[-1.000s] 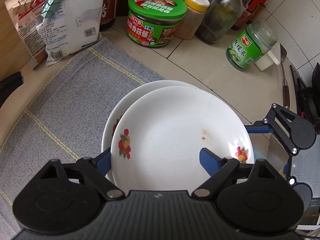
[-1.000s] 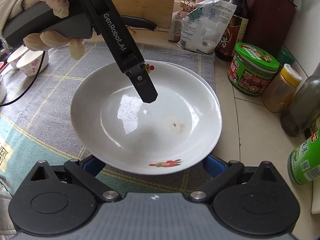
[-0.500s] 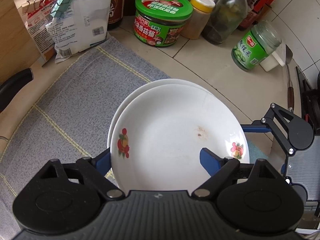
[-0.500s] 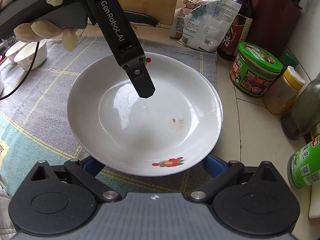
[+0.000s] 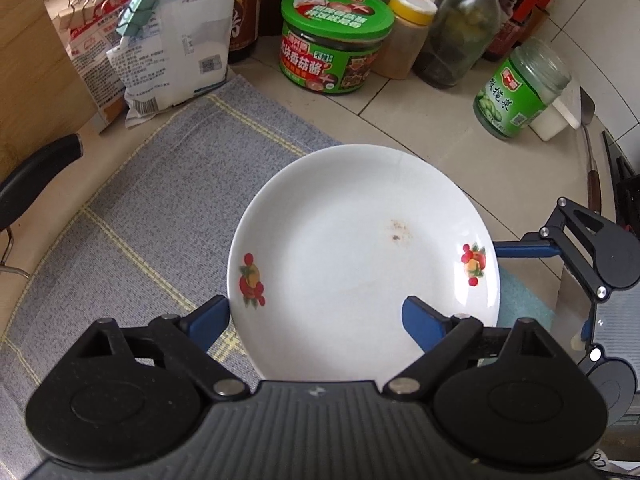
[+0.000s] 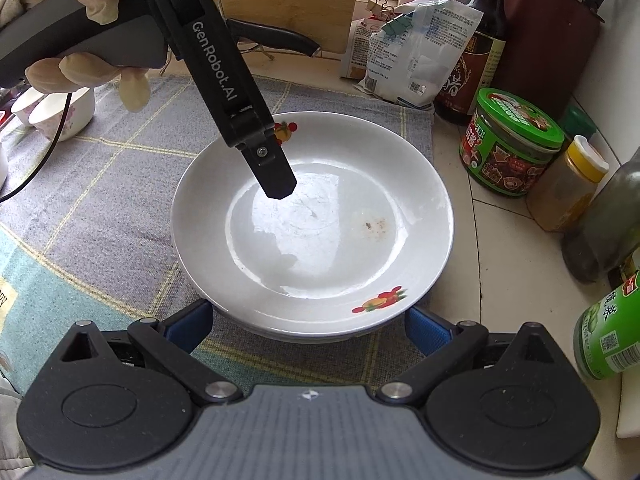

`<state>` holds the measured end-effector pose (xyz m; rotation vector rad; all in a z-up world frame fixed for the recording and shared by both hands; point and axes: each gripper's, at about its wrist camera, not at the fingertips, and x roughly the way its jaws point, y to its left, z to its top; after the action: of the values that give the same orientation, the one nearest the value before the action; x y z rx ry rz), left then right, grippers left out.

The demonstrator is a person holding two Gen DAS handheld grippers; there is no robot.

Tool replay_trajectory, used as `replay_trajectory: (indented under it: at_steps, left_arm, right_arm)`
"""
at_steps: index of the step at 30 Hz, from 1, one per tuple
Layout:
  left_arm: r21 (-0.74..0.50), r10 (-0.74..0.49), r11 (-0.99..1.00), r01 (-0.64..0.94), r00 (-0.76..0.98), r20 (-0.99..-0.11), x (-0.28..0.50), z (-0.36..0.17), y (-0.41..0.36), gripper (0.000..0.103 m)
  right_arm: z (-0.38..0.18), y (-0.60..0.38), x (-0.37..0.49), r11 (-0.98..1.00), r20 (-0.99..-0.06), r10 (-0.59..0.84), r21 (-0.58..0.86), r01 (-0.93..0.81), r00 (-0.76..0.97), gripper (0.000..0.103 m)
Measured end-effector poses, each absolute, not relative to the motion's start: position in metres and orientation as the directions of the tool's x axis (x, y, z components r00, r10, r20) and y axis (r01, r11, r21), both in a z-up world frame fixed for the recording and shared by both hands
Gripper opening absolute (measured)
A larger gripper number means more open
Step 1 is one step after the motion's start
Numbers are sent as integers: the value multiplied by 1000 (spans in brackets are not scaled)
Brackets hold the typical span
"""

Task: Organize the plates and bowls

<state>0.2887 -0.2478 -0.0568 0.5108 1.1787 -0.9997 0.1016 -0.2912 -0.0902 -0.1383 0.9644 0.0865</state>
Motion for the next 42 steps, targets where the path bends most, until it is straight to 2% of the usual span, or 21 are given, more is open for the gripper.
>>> replay_trajectory:
  at_steps: [6,12,15,21,26,29,42]
  left_arm:
    - [-95,-486,487,868,179,-856,269,-36,-226,93]
    - [-73,-572,598,798,362,-736,244,0,-185,96]
    - [-10,-550,674,738,493,-674,223,14,-158,99]
    - [162,-414,786,596,704,-577,165,25,-110,102]
    - [167,-296,867,469,755,-585,136,5,-64,102]
    - [129,-252,906,404,757,-603,126,-9,-31,102]
    - [140,-123,949,283,740,-661,91,-34,122,102]
  right_arm:
    - [-80,-289,95,986,-815,-7,-101,-130,579,103]
    - [-58,-284,90,979,-767,-42,-160,-127,641,103]
    - [-51,-279,93,976,-743,-23,-162,-146,669,103]
    - [-42,-256,106,970,-707,77,-110,-217,703,103]
    - [-40,-219,117,959,-691,138,-86,-270,710,103]
    - [-42,-190,125,950,-691,169,-77,-304,703,103]
    - [-59,-39,140,923,-736,229,-44,-382,637,103]
